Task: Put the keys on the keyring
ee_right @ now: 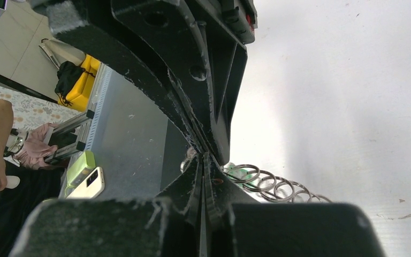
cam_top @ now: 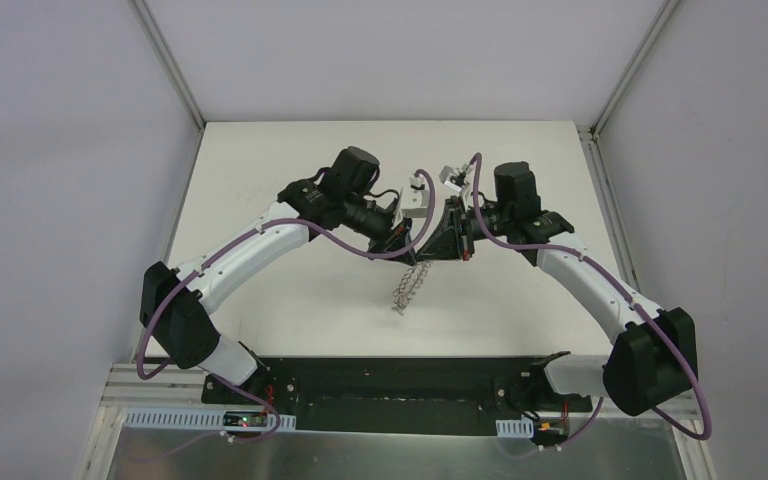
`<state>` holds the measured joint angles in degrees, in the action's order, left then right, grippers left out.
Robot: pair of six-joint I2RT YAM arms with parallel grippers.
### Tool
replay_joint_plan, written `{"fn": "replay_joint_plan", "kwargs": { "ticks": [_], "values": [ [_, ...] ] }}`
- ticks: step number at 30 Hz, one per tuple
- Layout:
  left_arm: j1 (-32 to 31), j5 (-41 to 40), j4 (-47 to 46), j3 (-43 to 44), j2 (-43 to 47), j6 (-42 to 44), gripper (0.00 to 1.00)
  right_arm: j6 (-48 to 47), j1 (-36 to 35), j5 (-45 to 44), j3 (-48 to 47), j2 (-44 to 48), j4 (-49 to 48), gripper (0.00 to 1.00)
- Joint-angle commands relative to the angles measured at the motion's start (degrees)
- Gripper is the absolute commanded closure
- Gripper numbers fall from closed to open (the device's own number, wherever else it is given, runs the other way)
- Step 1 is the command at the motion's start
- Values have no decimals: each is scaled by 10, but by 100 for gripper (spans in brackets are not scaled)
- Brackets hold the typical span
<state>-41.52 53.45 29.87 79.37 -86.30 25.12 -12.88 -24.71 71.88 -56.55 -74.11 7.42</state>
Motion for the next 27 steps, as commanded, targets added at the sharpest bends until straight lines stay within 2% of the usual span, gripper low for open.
{"fn": "replay_joint_plan", "kwargs": {
  "ticks": [1, 2, 5, 12, 16, 20, 22, 24, 27],
  "values": [
    [2, 19, -7, 22, -3, -10, 100, 3, 6, 14, -4, 0, -29, 100],
    [4, 17, -15, 18, -2, -24, 100, 4, 7, 12, -5, 2, -29, 100],
    [19, 29, -81, -9, 9, -101, 100, 9, 12, 4, -6, 8, -33, 88],
    [69, 78, -417, -125, 40, -384, 100, 36, 31, -17, 0, 33, -58, 68],
    [72, 91, -577, -177, 40, -512, 100, 57, 35, -23, 7, 34, -89, 62],
    [72, 94, -693, -203, 33, -584, 100, 64, 39, -24, 8, 33, -101, 61],
    [73, 94, -708, -209, 31, -595, 100, 66, 42, -24, 8, 36, -103, 62],
    [73, 95, -714, -210, 29, -598, 100, 67, 45, -22, 10, 39, -105, 65],
    [75, 94, -724, -215, 27, -602, 100, 70, 49, -18, 14, 43, -111, 76]
  ]
}}
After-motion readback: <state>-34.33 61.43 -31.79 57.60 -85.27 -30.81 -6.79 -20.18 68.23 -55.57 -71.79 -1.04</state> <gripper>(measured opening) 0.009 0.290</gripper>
